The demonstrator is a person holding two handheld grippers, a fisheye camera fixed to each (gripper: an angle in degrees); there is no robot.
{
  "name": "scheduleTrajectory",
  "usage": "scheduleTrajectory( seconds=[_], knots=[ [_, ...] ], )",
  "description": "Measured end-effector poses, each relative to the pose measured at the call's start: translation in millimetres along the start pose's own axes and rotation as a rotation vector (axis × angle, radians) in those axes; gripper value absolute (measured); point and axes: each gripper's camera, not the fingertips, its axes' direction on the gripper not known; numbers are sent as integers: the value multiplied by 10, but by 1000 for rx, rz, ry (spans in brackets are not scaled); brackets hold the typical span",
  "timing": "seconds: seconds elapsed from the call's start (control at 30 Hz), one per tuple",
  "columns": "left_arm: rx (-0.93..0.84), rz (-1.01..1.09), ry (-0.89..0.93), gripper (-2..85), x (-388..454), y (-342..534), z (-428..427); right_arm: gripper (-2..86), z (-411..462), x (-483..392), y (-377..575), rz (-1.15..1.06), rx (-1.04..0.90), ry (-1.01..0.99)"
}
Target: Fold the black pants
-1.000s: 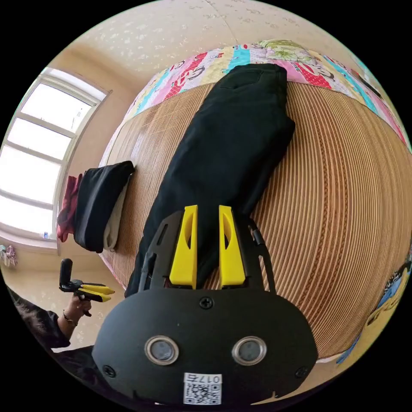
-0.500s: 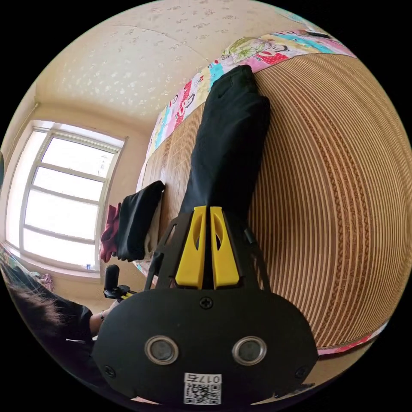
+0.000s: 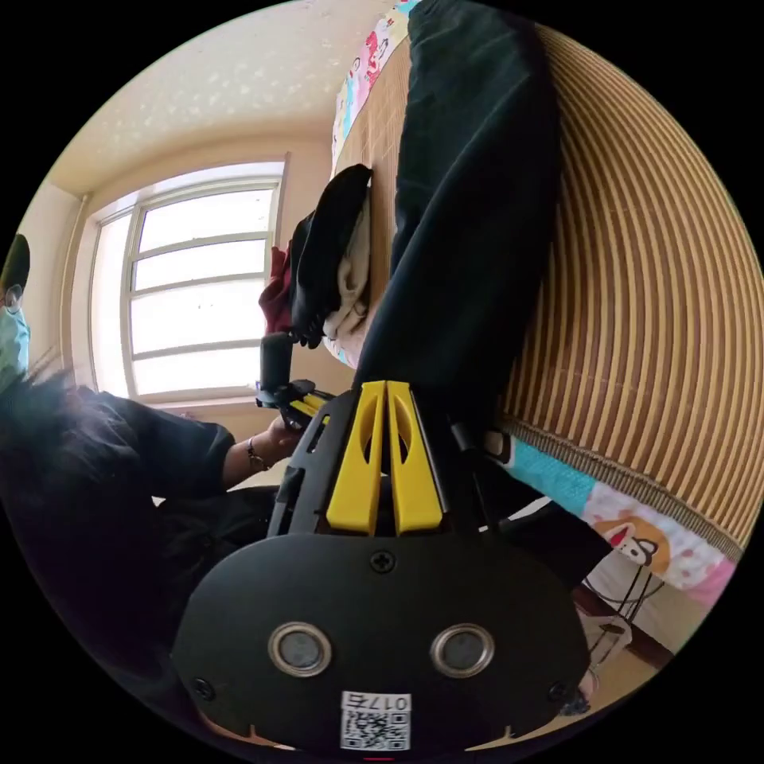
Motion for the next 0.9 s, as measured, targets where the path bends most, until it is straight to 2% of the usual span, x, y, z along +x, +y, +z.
scheduleTrajectory(
  seconds=[0.03,0.1,0.17,0.23,0.33,0.4,0.47,0.5,0.57,0.67,0.77,0.8,0.9],
  knots=[
    [26,-4,42,24,-1,59,-42,21,124,-112,138,-31,-55,22],
    [48,-81,14,35,-95,149,-96,29,151,-194,289,-3,-49,100],
    [36,-263,-195,82,-241,257,-156,61,-76,-151,343,70,63,118],
    [93,-252,-205,109,-206,273,-251,87,-342,-51,297,132,178,151],
    [220,-157,-101,114,-99,102,-391,118,-714,197,97,206,299,198],
    [227,-156,-107,124,-109,-103,-392,120,-767,357,-68,194,271,137],
    [157,-158,-103,120,-171,-348,-229,98,-521,476,-224,156,70,-23],
    [132,-154,-91,114,-183,-381,-154,90,-445,464,-218,151,27,-28],
    [69,-173,-9,71,-177,-345,149,57,-468,220,-50,70,9,56],
    [10,-77,108,66,23,-101,401,48,-602,45,247,-8,-104,87],
    [-53,-229,4,66,-75,164,599,53,-543,210,526,102,-265,341],
    [-25,-246,-18,66,-87,210,582,55,-591,235,566,117,-247,347],
    [180,-217,10,88,-78,263,347,75,-1058,362,651,138,-3,162]
  ],
)
